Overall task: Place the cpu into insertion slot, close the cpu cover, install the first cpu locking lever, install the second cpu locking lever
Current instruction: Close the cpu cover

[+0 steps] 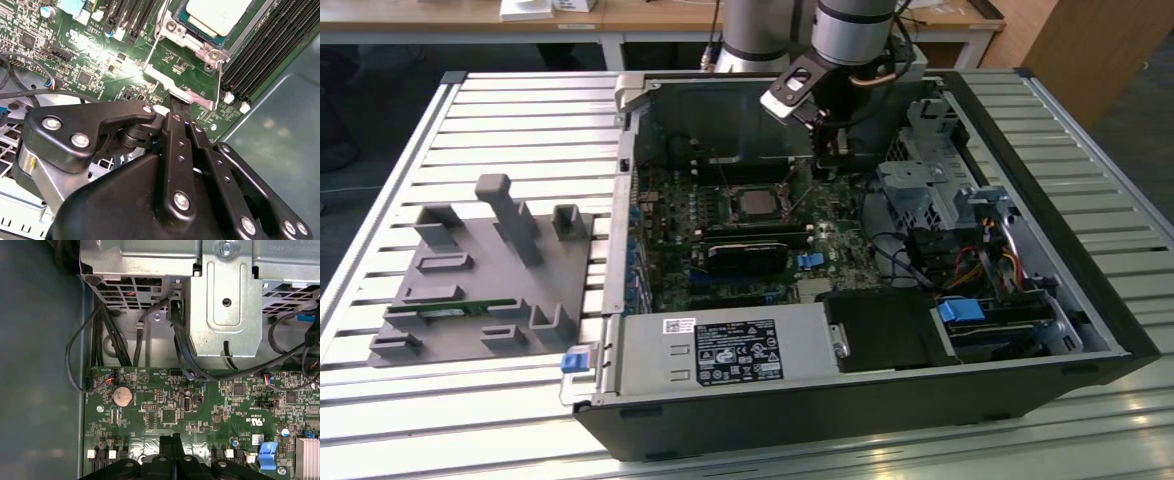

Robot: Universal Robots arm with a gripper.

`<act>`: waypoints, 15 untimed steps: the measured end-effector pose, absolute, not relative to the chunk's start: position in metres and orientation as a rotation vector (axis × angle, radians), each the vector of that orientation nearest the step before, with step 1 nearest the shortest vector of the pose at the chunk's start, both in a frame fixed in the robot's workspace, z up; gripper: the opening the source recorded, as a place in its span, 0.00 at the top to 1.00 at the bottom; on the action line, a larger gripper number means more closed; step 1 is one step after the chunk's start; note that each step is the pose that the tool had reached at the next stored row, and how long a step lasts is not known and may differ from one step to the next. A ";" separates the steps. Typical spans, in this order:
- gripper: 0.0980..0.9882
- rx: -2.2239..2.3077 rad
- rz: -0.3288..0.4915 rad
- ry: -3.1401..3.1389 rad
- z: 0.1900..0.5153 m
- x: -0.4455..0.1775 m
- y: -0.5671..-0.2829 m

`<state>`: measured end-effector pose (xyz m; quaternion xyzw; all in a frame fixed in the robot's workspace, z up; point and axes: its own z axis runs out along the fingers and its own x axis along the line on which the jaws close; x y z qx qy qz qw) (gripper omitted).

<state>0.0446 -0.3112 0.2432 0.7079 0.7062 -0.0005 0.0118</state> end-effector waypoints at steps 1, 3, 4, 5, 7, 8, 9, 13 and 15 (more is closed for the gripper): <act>0.98 2.207 -0.002 2.202 0.243 0.044 -0.311; 0.98 2.207 -0.002 2.202 0.243 0.042 -0.311; 0.98 2.207 -0.002 2.202 0.243 0.041 -0.311; 0.98 2.207 -0.002 2.202 0.243 0.040 -0.311; 0.98 2.207 -0.002 2.202 0.243 0.038 -0.311; 0.98 2.207 -0.002 2.202 0.243 0.037 -0.311; 0.98 2.207 -0.002 2.202 0.243 0.035 -0.311; 0.98 2.207 -0.002 2.202 0.243 0.031 -0.311; 0.98 2.207 -0.002 2.202 0.243 0.029 -0.311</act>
